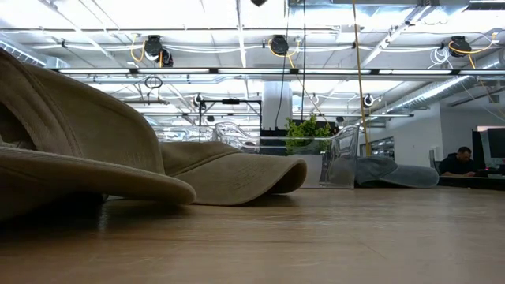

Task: Pick & Place hat
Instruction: Put the right brown cap into the right transparent bin

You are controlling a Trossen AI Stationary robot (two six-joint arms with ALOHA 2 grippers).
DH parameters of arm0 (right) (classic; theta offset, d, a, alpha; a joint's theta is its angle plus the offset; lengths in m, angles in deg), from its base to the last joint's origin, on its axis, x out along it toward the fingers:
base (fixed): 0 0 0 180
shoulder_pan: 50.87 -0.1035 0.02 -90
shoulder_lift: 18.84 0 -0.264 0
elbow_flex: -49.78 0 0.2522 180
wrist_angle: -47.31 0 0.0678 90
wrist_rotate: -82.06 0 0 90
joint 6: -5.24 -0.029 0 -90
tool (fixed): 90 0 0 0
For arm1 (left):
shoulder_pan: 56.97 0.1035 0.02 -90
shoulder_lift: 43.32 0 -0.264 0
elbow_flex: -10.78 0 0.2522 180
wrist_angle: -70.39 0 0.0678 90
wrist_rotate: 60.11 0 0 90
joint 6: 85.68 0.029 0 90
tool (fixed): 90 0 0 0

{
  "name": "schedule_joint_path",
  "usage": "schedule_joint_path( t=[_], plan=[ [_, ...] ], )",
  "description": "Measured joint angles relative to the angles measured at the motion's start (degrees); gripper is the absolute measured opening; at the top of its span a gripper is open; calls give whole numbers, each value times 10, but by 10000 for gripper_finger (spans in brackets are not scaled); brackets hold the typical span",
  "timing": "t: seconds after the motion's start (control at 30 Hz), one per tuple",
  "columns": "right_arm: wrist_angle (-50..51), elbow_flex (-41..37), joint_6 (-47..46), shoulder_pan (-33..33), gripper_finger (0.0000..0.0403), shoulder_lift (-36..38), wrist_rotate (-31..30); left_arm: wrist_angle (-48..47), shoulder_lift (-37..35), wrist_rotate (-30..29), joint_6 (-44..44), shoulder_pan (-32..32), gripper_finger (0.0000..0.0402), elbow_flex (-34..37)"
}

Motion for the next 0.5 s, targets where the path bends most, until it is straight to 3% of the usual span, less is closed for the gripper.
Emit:
schedule_joint_path(
  t=[0.13, 0.37, 0.5],
  plan=[
    [0, 0, 14, 2, 245, 0, -37, 19, 17, 4, 11, -17, 9, 0],
    [1, 0, 21, 2, 247, 0, -34, 58, 26, 3, 16, -32, 9, 0],
    [2, 0, 34, 2, 222, 0, -31, 58, 26, -1, 16, -37, 9, 0]
  ],
)
